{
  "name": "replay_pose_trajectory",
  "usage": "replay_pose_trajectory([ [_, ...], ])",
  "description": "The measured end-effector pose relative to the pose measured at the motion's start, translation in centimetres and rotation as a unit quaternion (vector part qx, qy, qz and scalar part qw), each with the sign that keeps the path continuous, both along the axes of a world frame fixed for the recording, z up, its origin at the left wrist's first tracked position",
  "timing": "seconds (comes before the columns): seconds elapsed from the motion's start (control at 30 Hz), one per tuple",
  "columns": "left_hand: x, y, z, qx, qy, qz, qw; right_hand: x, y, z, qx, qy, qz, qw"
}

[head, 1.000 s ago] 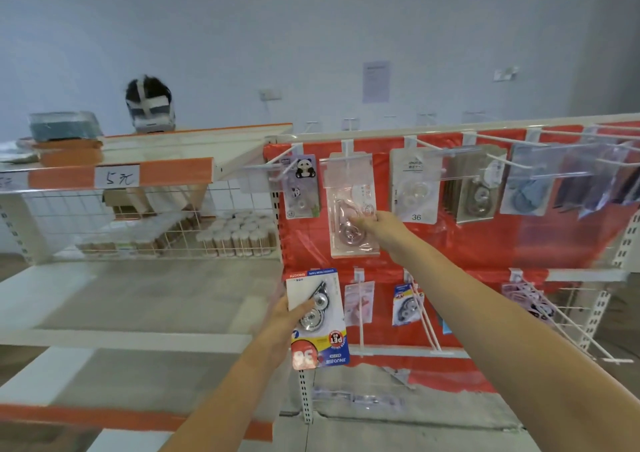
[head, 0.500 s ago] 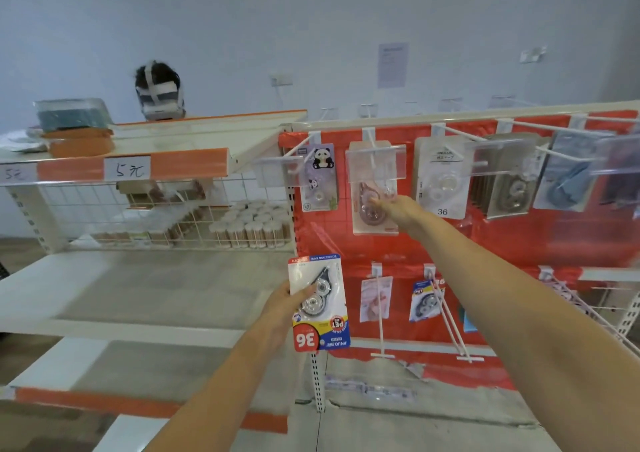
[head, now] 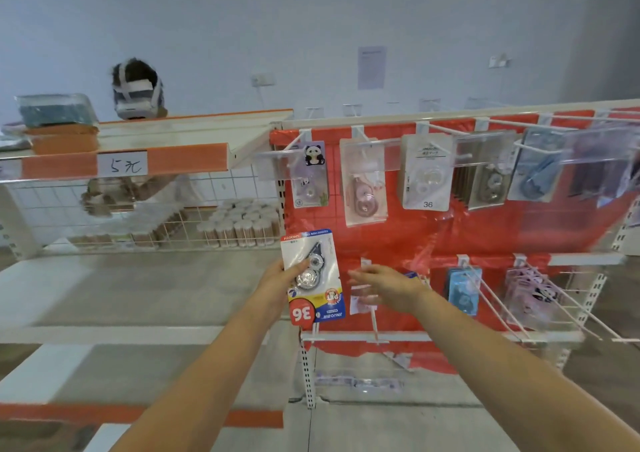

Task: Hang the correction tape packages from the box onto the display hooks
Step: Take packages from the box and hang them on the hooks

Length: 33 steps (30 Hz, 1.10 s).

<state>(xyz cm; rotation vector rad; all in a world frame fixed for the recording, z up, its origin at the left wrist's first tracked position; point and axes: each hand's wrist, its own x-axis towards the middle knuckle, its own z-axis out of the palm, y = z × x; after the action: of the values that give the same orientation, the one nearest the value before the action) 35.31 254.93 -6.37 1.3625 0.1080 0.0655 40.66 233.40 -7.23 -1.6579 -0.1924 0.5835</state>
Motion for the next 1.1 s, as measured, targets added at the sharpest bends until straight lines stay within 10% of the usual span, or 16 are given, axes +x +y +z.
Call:
replay_pose_trajectory([
  [0.17,-0.3,-1.5,0.8,-0.020,-0.017,0.018,0.999,-3.5,3.6,-3.0,0.041,0.023,0.077,0.996],
  [0.67,-2.0,-0.2,-2.1,-0.030,0.061,0.047,0.997,-4.0,-1.0,0.2,0.128,0.021,-0.168,0.977],
  [1.1,-2.1,0.4,-1.3,0.112,0.085,-0.144,0.980,-3.0,-2.0,4.3,0.008,-0.126,-0.160,0.979],
])
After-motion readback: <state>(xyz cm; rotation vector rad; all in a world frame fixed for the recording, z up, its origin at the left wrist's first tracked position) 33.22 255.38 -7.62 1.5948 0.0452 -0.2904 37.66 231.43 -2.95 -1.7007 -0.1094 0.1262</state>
